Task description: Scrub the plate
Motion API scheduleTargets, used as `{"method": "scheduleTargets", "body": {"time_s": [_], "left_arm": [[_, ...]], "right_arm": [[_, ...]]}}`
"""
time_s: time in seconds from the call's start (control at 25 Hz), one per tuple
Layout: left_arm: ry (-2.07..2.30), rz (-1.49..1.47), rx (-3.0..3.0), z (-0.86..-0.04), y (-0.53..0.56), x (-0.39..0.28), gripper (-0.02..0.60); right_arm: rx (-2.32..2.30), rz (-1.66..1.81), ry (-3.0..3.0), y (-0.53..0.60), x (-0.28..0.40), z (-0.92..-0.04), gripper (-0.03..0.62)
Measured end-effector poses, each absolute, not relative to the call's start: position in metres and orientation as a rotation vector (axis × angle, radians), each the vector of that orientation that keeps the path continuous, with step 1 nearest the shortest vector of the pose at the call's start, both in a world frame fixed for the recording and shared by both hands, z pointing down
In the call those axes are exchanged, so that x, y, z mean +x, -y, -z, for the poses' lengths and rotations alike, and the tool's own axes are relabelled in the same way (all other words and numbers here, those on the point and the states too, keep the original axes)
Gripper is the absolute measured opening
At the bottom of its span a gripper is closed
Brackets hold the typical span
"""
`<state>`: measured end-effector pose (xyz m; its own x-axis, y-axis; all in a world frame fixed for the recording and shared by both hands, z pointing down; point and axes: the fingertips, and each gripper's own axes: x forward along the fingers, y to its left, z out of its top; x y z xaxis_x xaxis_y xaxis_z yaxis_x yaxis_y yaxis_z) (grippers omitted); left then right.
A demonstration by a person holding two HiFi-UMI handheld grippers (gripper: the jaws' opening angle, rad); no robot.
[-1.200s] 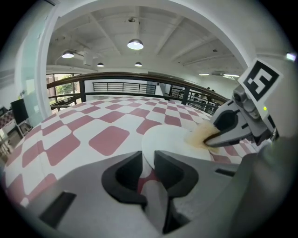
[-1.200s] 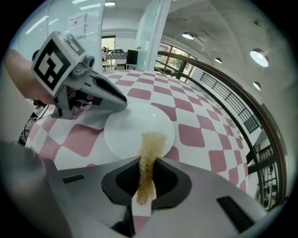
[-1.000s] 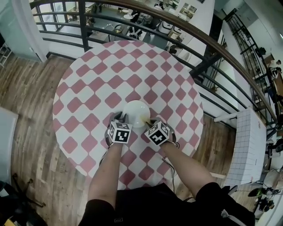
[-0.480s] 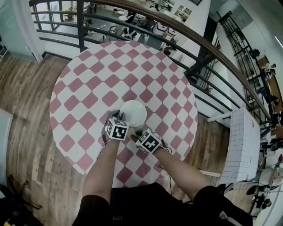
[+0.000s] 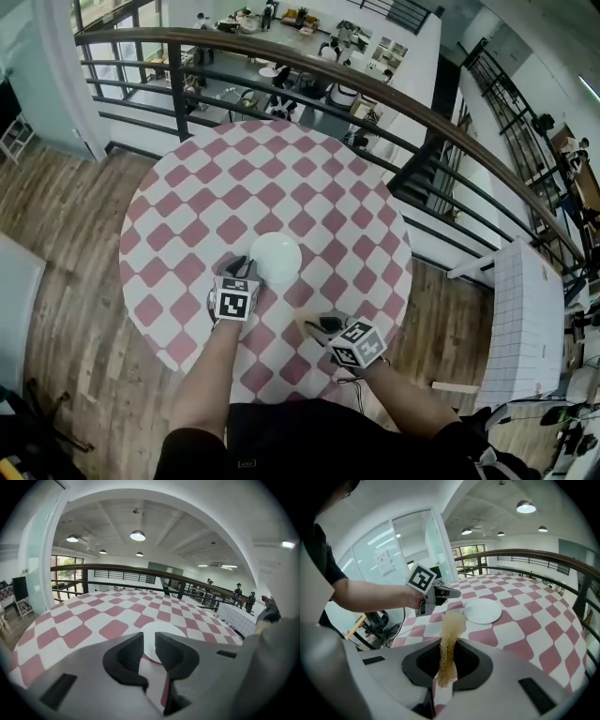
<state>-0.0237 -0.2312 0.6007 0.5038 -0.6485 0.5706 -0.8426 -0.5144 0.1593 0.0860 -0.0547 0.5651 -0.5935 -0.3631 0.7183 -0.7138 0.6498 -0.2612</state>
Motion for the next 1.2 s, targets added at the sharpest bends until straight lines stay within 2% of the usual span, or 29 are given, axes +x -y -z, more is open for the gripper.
{"method": "scheduleTargets", "body": {"time_s": [0.24,0.52,0.96,1.2], "left_arm": [[1.292,-0.554,2.373,-0.542,0.175,-0.018,0.078],[1.278,-0.253,2.319,-0.470,0.095,0.012,0.077],[1.260,-0.234,2.488,-0.395,-0.013,0.072,0.071],[1.296,-0.215,2.566,-0.353,-0.034,0.056,0.052]], "right_arm": [[0.911,-0.696,2.368,0.033,0.128,-0.519,0.049],[0.946,-0.675,2.529,-0.006,0.166,-0.468,0.049],[0.905,-0.618,2.681,-0.057,0.208,-0.432,0.049],[0.967,-0.533,2.746,-0.053,0.210,-0.394,0.049]]}}
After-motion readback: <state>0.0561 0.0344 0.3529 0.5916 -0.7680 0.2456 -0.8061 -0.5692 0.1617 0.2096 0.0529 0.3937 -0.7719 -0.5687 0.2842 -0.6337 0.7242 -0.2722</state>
